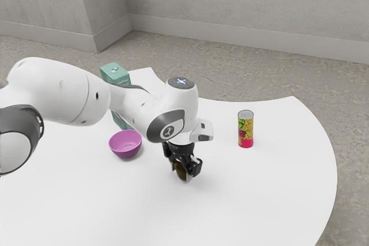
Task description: Place the pear in the bowl.
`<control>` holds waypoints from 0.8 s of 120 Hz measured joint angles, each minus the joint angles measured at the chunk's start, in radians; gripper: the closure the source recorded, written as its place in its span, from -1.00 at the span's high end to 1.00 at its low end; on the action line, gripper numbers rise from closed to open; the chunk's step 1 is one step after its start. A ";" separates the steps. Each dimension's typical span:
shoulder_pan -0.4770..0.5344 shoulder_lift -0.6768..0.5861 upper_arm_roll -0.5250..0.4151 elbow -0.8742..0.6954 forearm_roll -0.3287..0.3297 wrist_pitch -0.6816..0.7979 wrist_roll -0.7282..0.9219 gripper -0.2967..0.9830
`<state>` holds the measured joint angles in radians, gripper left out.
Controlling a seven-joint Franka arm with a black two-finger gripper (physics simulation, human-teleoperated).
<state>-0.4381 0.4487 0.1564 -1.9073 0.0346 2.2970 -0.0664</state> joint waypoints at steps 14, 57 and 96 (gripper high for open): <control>0.006 0.005 0.000 0.004 -0.003 0.015 0.006 0.08; 0.022 -0.124 0.004 -0.089 -0.014 0.035 -0.006 -0.15; 0.310 -0.223 0.005 -0.148 -0.001 0.069 -0.040 -0.20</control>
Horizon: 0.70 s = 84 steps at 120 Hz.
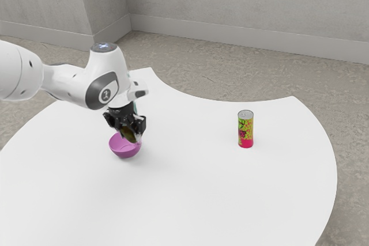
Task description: Place the pear in the bowl.
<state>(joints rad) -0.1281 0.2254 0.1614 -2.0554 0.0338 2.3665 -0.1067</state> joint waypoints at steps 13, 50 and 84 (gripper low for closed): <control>0.058 0.028 0.000 0.025 0.006 0.029 -0.009 -0.20; 0.086 0.081 -0.001 0.033 0.001 0.080 -0.020 0.03; 0.087 0.023 -0.002 0.028 -0.018 0.087 0.006 0.38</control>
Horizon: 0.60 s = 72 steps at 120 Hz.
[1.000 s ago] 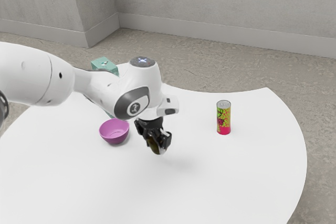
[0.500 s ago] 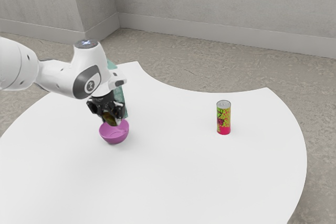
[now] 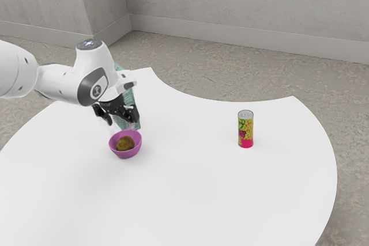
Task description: Place the pear in the bowl.
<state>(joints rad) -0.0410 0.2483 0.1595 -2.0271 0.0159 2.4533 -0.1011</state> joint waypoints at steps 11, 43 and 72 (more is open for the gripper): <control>-0.018 -0.068 -0.002 -0.003 -0.003 -0.035 0.004 0.42; -0.091 -0.250 -0.007 0.236 -0.070 -0.383 0.021 0.48; -0.044 -0.165 -0.006 0.516 -0.084 -0.680 0.079 0.49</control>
<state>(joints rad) -0.0847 0.0832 0.1539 -1.5116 -0.0685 1.7729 -0.0225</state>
